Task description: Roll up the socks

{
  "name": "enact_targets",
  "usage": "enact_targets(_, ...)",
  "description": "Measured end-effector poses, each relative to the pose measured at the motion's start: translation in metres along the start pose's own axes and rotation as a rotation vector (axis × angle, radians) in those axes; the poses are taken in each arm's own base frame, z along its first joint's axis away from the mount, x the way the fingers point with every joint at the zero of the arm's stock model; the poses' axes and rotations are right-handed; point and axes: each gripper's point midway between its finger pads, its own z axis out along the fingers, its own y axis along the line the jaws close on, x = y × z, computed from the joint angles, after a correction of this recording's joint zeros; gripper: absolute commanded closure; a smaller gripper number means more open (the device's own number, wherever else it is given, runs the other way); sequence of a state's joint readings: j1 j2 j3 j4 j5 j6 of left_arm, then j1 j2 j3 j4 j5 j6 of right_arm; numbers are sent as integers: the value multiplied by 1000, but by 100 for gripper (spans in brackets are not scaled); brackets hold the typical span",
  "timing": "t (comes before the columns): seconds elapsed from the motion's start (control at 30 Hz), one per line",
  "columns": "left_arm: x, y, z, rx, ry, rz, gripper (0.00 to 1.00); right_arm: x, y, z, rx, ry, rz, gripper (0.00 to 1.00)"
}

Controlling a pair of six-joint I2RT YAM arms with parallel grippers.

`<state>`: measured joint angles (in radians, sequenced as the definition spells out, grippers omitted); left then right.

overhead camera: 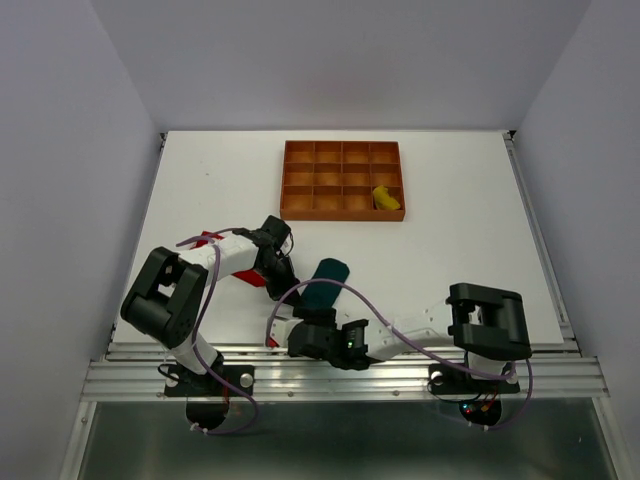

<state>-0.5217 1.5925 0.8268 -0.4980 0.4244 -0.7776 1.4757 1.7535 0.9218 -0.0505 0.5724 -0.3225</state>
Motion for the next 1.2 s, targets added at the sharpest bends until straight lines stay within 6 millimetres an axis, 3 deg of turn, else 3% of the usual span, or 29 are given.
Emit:
enact_targets(0.43, 1, 0, 0, 4, 5, 5, 100, 1, 1, 3, 18, 10, 6, 45)
enact_targets(1.0, 1, -1, 0, 10, 12, 5, 100, 7, 0, 17, -45, -9, 126, 87)
enact_targets(1.17, -3, 1, -2, 11, 3, -8, 85, 5, -2, 21, -80, -23, 185, 95)
enact_targets(1.2, -4, 1, -2, 10, 0, -9, 77, 5, -4, 22, -93, -28, 210, 96)
